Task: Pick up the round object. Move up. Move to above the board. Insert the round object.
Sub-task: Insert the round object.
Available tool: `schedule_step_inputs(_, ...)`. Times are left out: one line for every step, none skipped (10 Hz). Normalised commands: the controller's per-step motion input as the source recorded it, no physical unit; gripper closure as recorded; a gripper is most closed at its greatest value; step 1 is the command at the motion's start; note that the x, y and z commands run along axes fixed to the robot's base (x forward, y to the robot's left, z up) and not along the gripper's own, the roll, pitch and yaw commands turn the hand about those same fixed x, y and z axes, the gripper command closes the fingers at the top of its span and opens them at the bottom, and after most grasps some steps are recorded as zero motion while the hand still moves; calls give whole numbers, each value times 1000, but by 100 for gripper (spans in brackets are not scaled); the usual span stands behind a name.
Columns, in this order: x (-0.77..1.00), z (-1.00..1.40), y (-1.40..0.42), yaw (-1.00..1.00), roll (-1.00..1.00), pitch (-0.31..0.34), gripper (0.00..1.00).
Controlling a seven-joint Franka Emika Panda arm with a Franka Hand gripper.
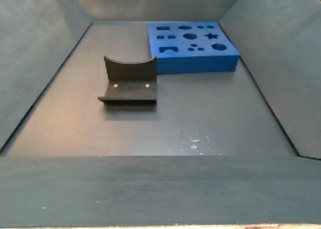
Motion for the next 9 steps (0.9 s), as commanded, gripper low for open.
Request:
schedule_step_inputs(0, 0, 17, 0, 0, 0, 100)
schedule_step_inputs(0, -654, 17, 60, 200, -131, 100)
schedule_step_inputs(-263, -1000, 146, 186, 97, -117, 100)
schedule_step_inputs(-217, -1000, 171, 134, 117, -246, 100)
schedule_step_inputs(-137, -1000, 191, 91, 60, -271, 100)
schedule_step_inputs(0, -126, 29, 71, 126, 231, 100)
schedule_step_inputs(0, -237, 17, 0, 60, 0, 100)
schedule_step_inputs(0, -726, 114, 0, 0, -180, 100)
schedule_step_inputs(34, -1000, 146, 0, 0, -60, 100)
